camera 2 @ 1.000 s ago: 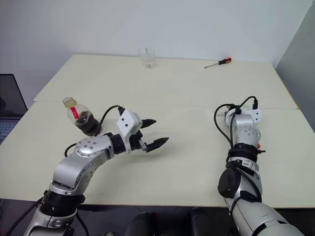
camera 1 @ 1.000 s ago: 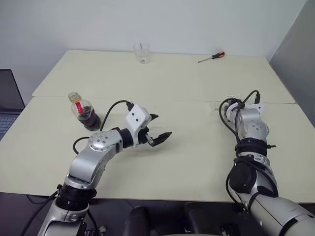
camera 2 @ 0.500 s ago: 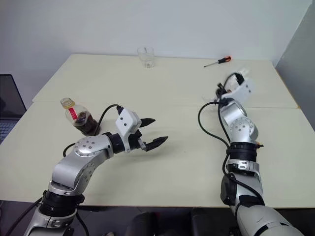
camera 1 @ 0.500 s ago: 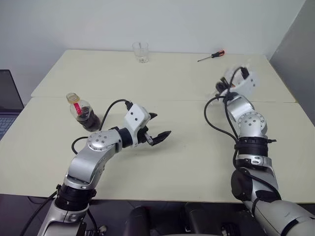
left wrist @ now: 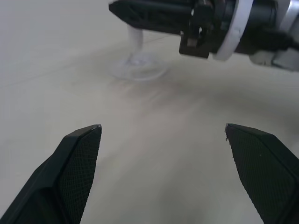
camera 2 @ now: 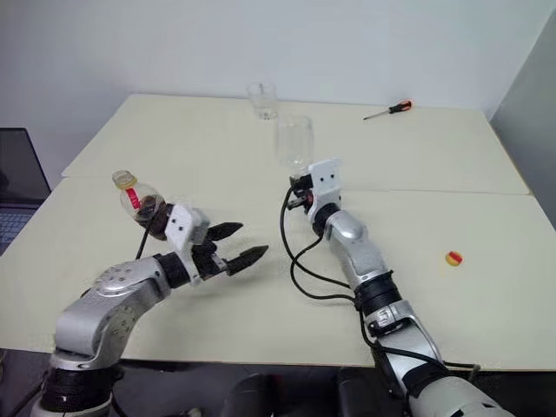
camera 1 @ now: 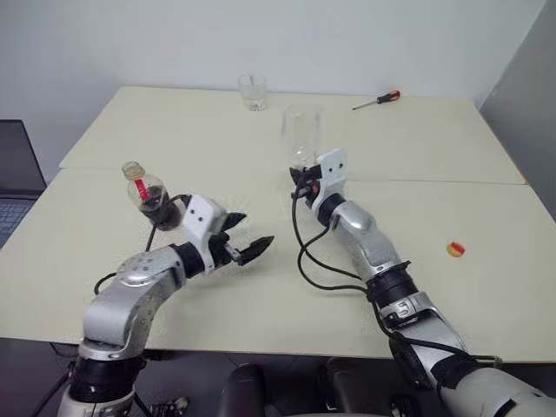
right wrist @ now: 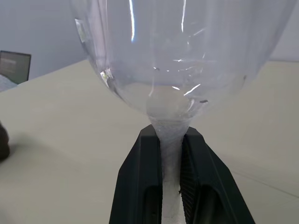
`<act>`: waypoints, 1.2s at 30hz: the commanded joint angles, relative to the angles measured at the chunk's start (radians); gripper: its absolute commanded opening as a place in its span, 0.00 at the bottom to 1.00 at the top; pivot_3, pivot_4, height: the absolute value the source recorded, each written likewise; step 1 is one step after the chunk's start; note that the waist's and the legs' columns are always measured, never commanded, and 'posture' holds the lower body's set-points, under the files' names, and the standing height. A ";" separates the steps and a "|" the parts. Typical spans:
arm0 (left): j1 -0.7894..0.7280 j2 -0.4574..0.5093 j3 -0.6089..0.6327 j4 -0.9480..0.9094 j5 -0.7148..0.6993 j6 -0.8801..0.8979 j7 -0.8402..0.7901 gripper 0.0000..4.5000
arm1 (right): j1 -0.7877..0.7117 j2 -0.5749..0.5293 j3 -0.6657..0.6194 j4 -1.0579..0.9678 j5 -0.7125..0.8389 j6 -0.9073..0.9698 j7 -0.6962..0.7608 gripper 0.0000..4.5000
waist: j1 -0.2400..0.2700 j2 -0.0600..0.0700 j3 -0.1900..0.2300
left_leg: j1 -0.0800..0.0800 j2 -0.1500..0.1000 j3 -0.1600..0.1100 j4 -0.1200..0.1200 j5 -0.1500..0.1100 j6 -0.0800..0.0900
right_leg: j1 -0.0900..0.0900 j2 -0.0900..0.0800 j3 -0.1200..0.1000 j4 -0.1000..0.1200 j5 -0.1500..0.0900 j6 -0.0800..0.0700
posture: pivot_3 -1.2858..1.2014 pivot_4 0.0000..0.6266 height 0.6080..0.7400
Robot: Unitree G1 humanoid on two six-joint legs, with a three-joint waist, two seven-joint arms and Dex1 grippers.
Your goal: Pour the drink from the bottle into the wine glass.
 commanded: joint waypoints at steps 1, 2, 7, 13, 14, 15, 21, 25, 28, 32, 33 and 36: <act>0.075 0.032 0.088 -0.073 -0.024 0.005 0.019 1.00 | -0.040 0.032 -0.006 0.034 -0.028 -0.074 0.047 0.05 | -0.001 0.000 0.000 | 0.000 0.000 0.000 0.000 0.000 0.000 | 0.000 0.000 0.000 0.000 0.001 -0.003 | 0.52 0.24 1.00; 0.100 0.039 0.104 -0.087 -0.027 0.008 0.021 1.00 | -0.043 0.045 -0.007 0.046 -0.031 -0.079 0.060 0.05 | -0.001 0.000 0.000 | 0.000 0.000 0.000 0.000 0.000 0.000 | 0.000 0.000 0.000 0.000 0.002 -0.003 | 0.52 0.24 1.00; 0.147 0.032 0.113 -0.140 -0.041 0.022 0.057 1.00 | -0.036 0.095 0.001 0.083 -0.056 -0.090 0.104 0.05 | 0.001 -0.001 0.000 | 0.000 0.001 -0.002 0.000 0.000 0.000 | 0.000 0.000 0.000 0.001 0.002 -0.003 | 0.52 0.24 1.00; 0.161 0.017 0.089 -0.185 -0.053 0.043 0.100 1.00 | 0.005 0.088 0.012 0.102 -0.107 -0.048 0.136 0.05 | 0.001 -0.002 -0.001 | 0.000 0.000 -0.002 0.000 0.000 0.000 | 0.001 -0.001 0.000 0.000 0.002 -0.004 | 0.52 0.24 1.00; 0.159 0.018 0.087 -0.184 -0.053 0.044 0.102 1.00 | 0.016 0.080 0.014 0.097 -0.114 -0.042 0.143 0.05 | 0.001 -0.002 -0.001 | 0.000 0.000 -0.002 0.000 0.000 0.000 | 0.001 0.000 0.000 0.000 0.002 -0.004 | 0.52 0.24 1.00; 0.155 0.021 0.086 -0.181 -0.054 0.044 0.102 1.00 | 0.029 0.070 0.018 0.091 -0.124 -0.038 0.150 0.05 | 0.001 -0.002 -0.001 | 0.001 0.000 -0.002 0.000 0.000 0.000 | 0.001 0.000 0.000 0.000 0.002 -0.004 | 0.52 0.24 1.00; 0.112 0.032 0.067 -0.143 -0.047 0.034 0.092 1.00 | 0.100 0.024 0.023 0.034 -0.147 -0.015 0.176 0.05 | 0.006 -0.004 -0.002 | 0.001 0.000 -0.003 0.000 0.000 0.000 | 0.002 0.000 -0.001 0.001 0.001 -0.004 | 0.52 0.24 1.00; 0.090 0.035 0.054 -0.126 -0.042 0.030 0.085 1.00 | 0.133 0.007 0.029 0.004 -0.158 -0.003 0.186 0.05 | 0.009 -0.005 -0.003 | 0.002 -0.001 -0.002 0.000 0.000 0.000 | 0.002 0.000 -0.001 0.001 0.001 -0.004 | 0.52 0.24 1.00; 0.080 0.040 0.048 -0.113 -0.039 0.024 0.078 1.00 | 0.147 0.001 0.035 -0.006 -0.167 0.001 0.195 0.05 | 0.013 -0.005 -0.003 | 0.002 -0.001 -0.002 0.000 0.000 0.000 | 0.002 0.000 -0.001 0.000 0.001 -0.004 | 0.52 0.24 1.00; 0.076 0.051 0.047 -0.103 -0.038 0.020 0.069 1.00 | 0.151 -0.002 0.049 -0.012 -0.166 0.012 0.238 0.05 | 0.016 -0.006 -0.003 | 0.002 -0.001 -0.002 0.000 0.000 0.000 | 0.002 0.000 -0.001 0.000 0.001 -0.004 | 0.52 0.24 1.00; 0.076 0.053 0.047 -0.101 -0.039 0.019 0.068 1.00 | 0.151 -0.002 0.051 -0.013 -0.166 0.012 0.242 0.05 | 0.017 -0.006 -0.003 | 0.002 -0.001 -0.002 0.000 0.000 0.000 | 0.002 0.000 -0.001 0.000 0.001 -0.004 | 0.52 0.24 1.00; 0.074 0.059 0.049 -0.098 -0.039 0.017 0.067 1.00 | 0.148 -0.003 0.050 -0.015 -0.169 0.018 0.243 0.12 | 0.017 -0.006 -0.003 | 0.002 -0.001 -0.002 0.000 0.000 0.000 | 0.002 0.000 -0.001 0.000 0.001 -0.004 | 0.52 0.24 1.00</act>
